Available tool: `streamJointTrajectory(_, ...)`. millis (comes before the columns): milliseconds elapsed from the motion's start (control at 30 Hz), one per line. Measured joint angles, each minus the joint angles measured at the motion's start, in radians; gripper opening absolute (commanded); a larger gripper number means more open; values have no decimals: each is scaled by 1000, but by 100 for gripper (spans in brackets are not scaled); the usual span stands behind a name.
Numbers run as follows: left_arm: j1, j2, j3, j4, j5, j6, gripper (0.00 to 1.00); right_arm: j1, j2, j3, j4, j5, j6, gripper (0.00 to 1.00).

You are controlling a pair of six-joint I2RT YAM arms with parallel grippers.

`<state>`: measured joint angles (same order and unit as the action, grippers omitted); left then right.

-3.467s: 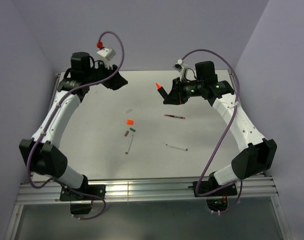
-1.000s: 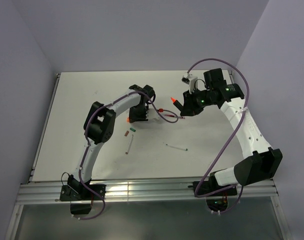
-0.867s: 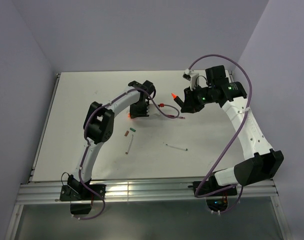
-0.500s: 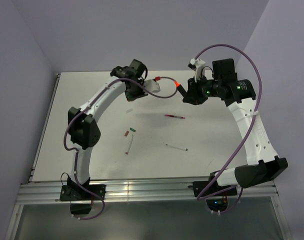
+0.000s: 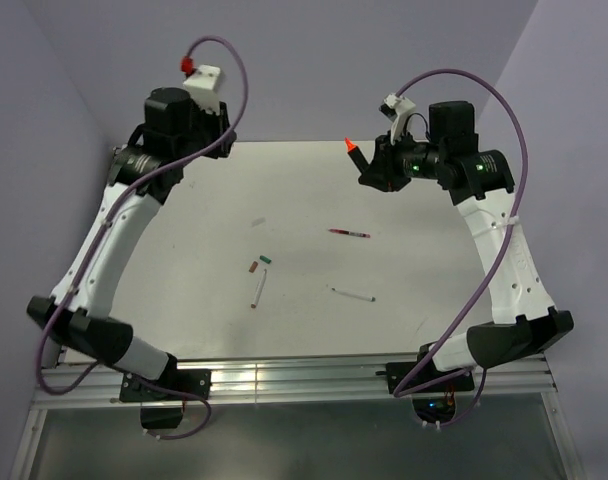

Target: Insert the pens into the pen caps

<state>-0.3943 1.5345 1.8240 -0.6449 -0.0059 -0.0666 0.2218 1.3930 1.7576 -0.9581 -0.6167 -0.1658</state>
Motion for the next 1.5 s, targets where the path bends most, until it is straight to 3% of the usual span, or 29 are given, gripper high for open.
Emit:
streamJointTrajectory(200,-2,-211,-139,234,39,-418,0,68,-3,-56,123,43,72,0)
streamJointTrajectory(367,4,-209,-150,307,87,-679,0,173,-10,-135,231,134,127,0)
streamJointTrajectory(533,8,-204,-218,363,143,-828,0,301,-4,-126,283,191,152,0)
streamJointTrajectory(933,9,-292,-593,751,295,-1034,0,361,27,-70,317,204,184,0)
streamJointTrajectory(1233,9,-286,-591,845,335,-1104,0,386,27,-77,312,211,142,0)
streamJointTrajectory(1500,8,-261,-525,798,341,-1107,0,425,34,-69,290,269,113,0)
